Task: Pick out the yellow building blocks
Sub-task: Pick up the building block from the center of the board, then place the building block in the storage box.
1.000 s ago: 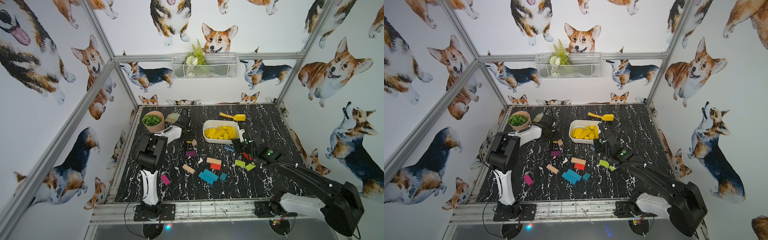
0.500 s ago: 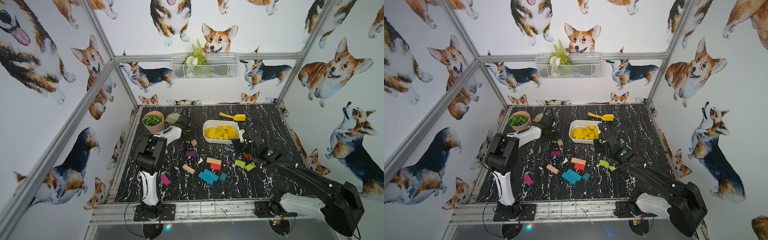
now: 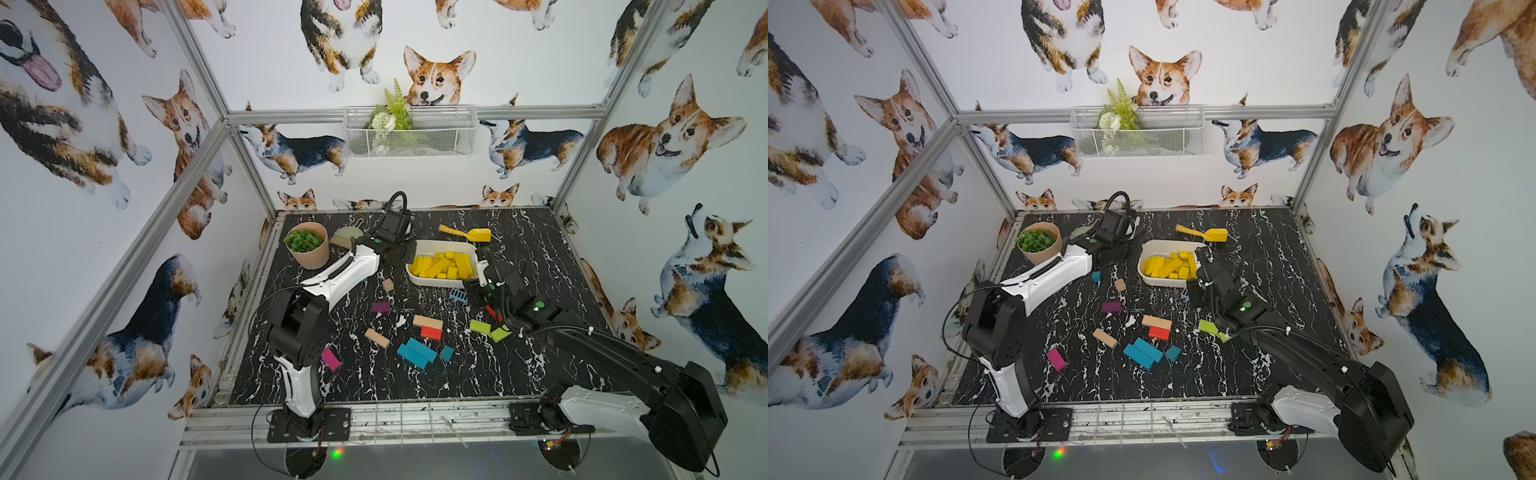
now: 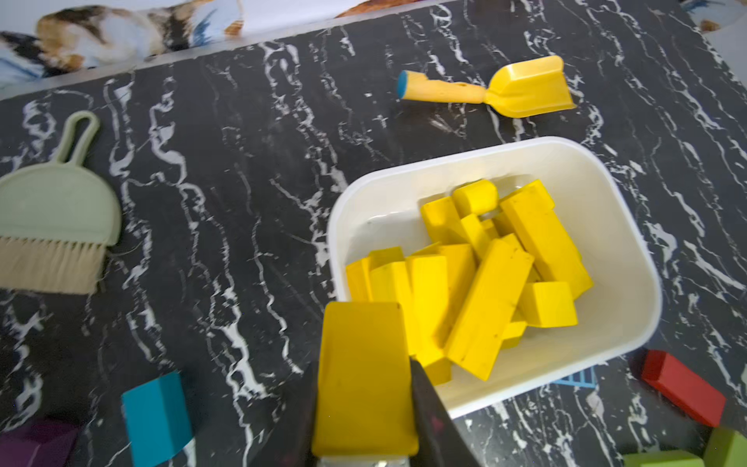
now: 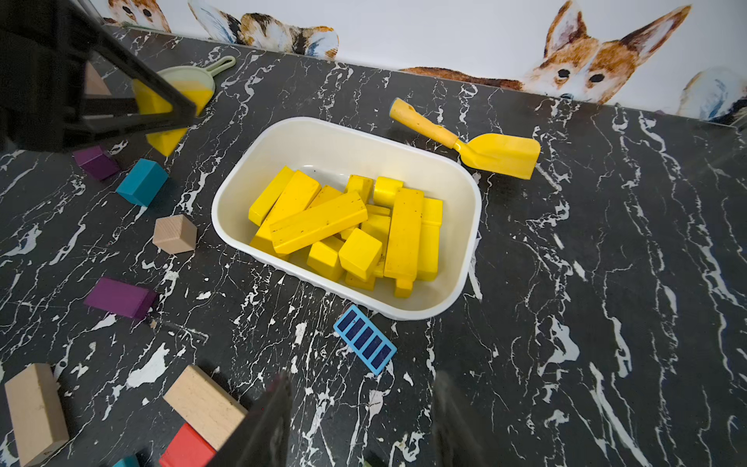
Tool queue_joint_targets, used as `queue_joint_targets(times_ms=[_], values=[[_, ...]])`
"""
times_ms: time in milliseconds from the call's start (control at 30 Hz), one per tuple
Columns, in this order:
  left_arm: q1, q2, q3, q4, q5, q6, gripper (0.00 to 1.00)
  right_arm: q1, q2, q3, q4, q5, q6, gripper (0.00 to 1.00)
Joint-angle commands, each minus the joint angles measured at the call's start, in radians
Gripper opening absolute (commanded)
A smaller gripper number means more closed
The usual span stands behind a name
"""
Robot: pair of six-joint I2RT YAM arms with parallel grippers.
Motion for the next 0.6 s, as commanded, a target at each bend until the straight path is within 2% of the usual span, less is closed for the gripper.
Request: queue_joint_targets(times_ms=[0,267,467,567], values=[[-0.044,0.067,0.079,-0.034,0.015,0.023,0.27,0.001,-0.046,-0.016,0.013,0.028,0.009,0.57],[-0.086,0.301,0.337,-0.106,0.049,0.044,0.28,0.001,-0.129,-0.057,-0.019,0.064,0.009,0.57],[-0.084,0.421,0.477,-0.152,0.028,0.068,0.3,0.001,-0.149,-0.072,-0.021,0.07,0.01,0.58],[-0.083,0.464,0.529,-0.169,0.03,0.07,0.35,0.002,-0.152,-0.073,-0.025,0.071,0.011,0.58]])
